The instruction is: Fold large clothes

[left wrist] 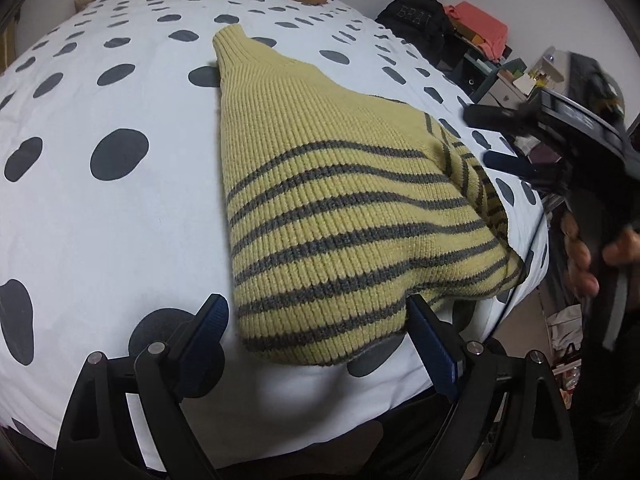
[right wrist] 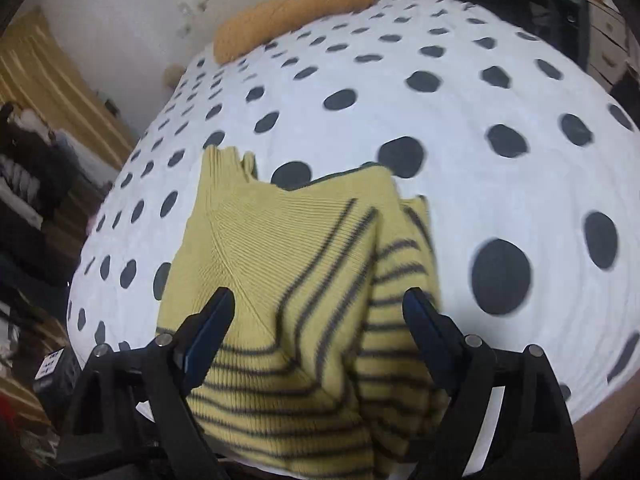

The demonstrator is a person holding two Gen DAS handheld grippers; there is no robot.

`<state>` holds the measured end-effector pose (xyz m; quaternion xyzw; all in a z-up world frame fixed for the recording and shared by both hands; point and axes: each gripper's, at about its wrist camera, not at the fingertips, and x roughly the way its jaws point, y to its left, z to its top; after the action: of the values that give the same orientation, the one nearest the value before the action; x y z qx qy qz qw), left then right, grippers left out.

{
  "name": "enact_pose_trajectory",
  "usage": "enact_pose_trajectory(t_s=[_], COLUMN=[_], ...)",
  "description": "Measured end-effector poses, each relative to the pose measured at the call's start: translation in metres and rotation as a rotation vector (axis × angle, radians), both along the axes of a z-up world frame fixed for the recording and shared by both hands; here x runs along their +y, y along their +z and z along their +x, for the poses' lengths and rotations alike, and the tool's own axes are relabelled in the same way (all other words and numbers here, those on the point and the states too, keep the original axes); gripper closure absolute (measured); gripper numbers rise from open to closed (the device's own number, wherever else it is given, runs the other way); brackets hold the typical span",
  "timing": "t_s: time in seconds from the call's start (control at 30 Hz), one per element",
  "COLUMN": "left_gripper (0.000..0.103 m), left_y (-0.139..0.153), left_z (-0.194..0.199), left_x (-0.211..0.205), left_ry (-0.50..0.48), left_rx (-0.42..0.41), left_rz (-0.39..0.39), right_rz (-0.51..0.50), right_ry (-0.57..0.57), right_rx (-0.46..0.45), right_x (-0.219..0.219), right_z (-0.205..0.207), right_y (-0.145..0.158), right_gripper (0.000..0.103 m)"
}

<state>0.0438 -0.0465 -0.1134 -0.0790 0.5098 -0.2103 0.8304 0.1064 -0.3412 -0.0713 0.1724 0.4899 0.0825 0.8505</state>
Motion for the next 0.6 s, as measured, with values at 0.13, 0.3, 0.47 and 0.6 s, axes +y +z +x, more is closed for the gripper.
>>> enact_pose_trajectory(t_s=[0.13, 0.3, 0.47, 0.6], left_gripper=[0.013, 0.011, 0.011, 0.011], left_y=[0.000, -0.004, -0.005, -0.002], left_z=[0.002, 0.007, 0.009, 0.009], left_x=[0.000, -0.003, -0.005, -0.008], left_ry=[-0.002, 0.004, 0.000, -0.008], left_rx=[0.007, 0.024, 0.035, 0.036], left_rz=[-0.010, -0.006, -0.012, -0.022], right_rz=[0.008, 0.166, -0.002, -0.254], right_ry=[-0.017, 0.005, 0.019, 0.070], right_rx=[0.151, 0.138, 0.065, -0.039], right_x=[-0.001, -0.013, -0.012, 0.007], right_z=[0.034, 0.037, 0.036, 0.025], right_y=[-0.034, -0.042, -0.005, 0.028], right_gripper=[0.039, 0.085, 0.092, 0.092])
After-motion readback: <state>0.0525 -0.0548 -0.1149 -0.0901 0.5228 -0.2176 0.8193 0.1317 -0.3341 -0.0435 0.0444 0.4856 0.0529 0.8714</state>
